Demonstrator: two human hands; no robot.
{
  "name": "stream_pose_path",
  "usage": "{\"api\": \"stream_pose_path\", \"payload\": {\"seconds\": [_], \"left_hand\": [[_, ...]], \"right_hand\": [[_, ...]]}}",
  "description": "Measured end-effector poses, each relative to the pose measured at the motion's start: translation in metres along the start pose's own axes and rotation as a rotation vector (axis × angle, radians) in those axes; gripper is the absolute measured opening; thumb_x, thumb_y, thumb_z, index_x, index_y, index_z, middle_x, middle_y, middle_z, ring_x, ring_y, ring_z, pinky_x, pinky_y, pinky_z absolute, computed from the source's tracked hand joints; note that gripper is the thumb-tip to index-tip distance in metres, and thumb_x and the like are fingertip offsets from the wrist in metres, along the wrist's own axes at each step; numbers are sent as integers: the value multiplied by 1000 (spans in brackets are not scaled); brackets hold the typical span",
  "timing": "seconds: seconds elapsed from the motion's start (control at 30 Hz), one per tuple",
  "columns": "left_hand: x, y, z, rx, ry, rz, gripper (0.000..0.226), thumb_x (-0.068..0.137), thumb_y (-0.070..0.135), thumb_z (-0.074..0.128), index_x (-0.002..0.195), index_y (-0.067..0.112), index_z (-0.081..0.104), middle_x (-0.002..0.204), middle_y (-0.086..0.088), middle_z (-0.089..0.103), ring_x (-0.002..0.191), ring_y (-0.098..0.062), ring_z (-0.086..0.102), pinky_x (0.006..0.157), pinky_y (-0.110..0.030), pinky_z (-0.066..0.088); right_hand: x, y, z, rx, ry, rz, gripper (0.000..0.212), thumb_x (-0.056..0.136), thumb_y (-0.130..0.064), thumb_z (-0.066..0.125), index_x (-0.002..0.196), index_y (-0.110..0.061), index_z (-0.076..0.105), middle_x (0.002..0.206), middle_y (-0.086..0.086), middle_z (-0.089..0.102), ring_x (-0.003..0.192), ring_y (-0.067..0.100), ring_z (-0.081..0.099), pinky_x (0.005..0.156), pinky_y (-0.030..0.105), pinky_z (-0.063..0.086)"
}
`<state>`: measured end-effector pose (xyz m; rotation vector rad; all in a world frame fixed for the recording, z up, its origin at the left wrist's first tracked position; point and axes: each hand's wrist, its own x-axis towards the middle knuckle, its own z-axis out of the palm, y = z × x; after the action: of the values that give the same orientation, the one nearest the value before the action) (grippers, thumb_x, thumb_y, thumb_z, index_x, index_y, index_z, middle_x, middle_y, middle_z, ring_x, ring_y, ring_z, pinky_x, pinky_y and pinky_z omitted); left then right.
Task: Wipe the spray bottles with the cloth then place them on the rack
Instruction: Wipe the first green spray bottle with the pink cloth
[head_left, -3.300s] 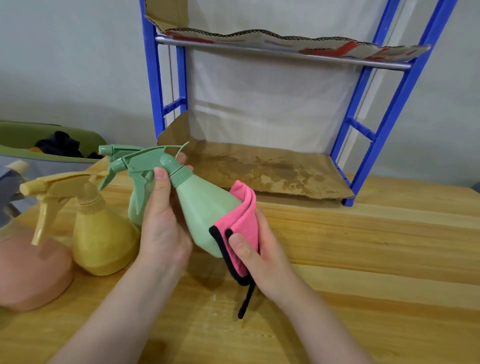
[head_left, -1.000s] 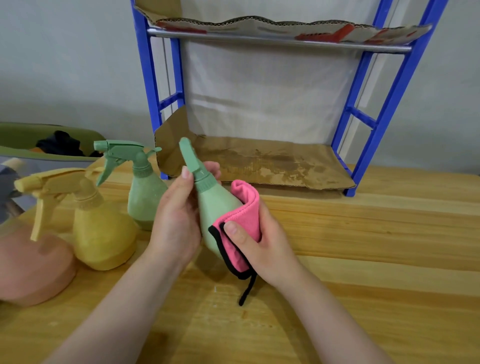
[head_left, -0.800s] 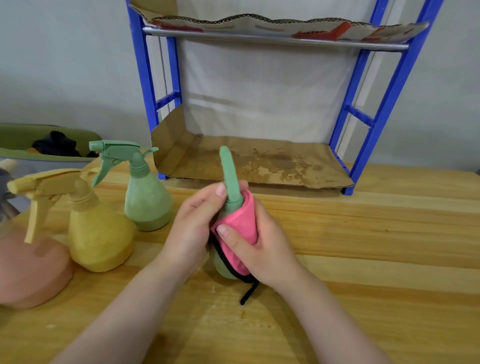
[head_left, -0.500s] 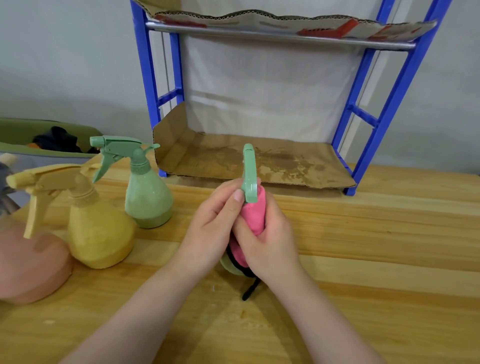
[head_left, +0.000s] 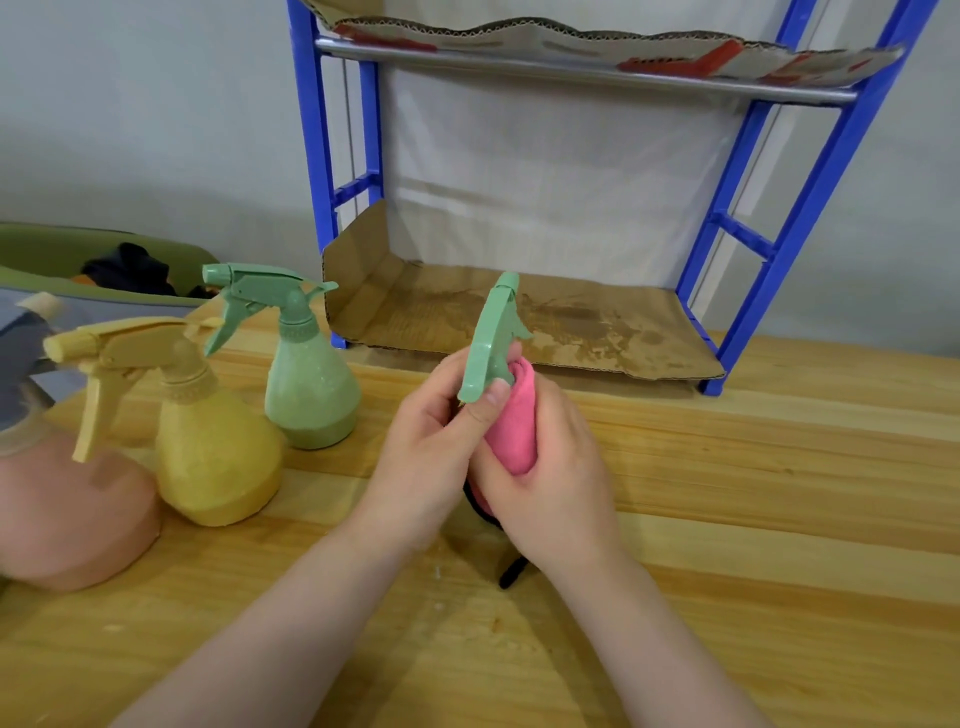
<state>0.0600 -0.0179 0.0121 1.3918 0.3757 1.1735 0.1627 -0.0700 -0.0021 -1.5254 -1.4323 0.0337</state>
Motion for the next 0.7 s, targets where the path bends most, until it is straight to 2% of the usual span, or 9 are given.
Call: {"api": "stream_pose_path", "payload": {"seconds": [0.1, 0.2, 0.33, 0.43, 0.53, 0.63, 0.7], "left_hand": [[4, 0, -4, -164, 104, -60, 40, 86, 31, 63, 122, 13, 65, 124, -4, 69, 119, -17, 62, 95, -25, 50], [8, 4, -12, -269, 198, -105, 41, 85, 41, 63, 118, 17, 70, 108, -5, 70, 104, -17, 65, 88, -30, 54], [15, 12, -21, -355, 301, -75, 38, 88, 41, 51, 114, 18, 68, 92, 1, 66, 87, -8, 64, 87, -33, 55], [20, 17, -26, -481, 396, -88, 38, 86, 44, 53, 111, 20, 69, 94, 3, 67, 92, -9, 62, 93, -35, 55], [21, 18, -30, -526, 439, -117, 40, 85, 43, 57, 115, 17, 64, 95, 0, 68, 95, -14, 64, 99, -42, 52], [19, 19, -30, -508, 436, -144, 63, 82, 46, 62, 132, 7, 55, 102, -5, 67, 107, -24, 60, 102, -50, 49], [18, 18, -30, -455, 402, -139, 57, 82, 45, 62, 125, 8, 58, 103, -7, 68, 110, -30, 58, 103, -53, 48]], "right_hand": [[1, 3, -3, 42, -50, 27, 62, 80, -62, 64, 135, -39, 46, 125, -25, 57, 117, -4, 53, 95, 27, 49], [3, 8, -7, 201, -117, 46, 64, 81, -59, 65, 138, -39, 45, 135, -26, 53, 127, -4, 49, 103, 25, 46], [3, 10, -9, 472, -172, 83, 65, 84, -55, 65, 142, -39, 40, 140, -27, 51, 130, -6, 47, 101, 11, 39], [2, 11, -7, 585, -225, 125, 82, 80, -70, 61, 148, -34, 32, 138, -33, 51, 131, -6, 47, 100, 10, 39], [1, 10, -5, 594, -279, 135, 91, 78, -71, 60, 152, -29, 27, 133, -40, 50, 129, -9, 47, 98, 8, 39], [0, 9, -7, 591, -300, 137, 82, 83, -57, 65, 152, -30, 28, 133, -34, 54, 127, -7, 50, 96, 9, 41], [2, 7, -10, 568, -324, 125, 72, 83, -50, 64, 147, -37, 31, 131, -35, 53, 125, -7, 51, 96, 10, 42]]}}
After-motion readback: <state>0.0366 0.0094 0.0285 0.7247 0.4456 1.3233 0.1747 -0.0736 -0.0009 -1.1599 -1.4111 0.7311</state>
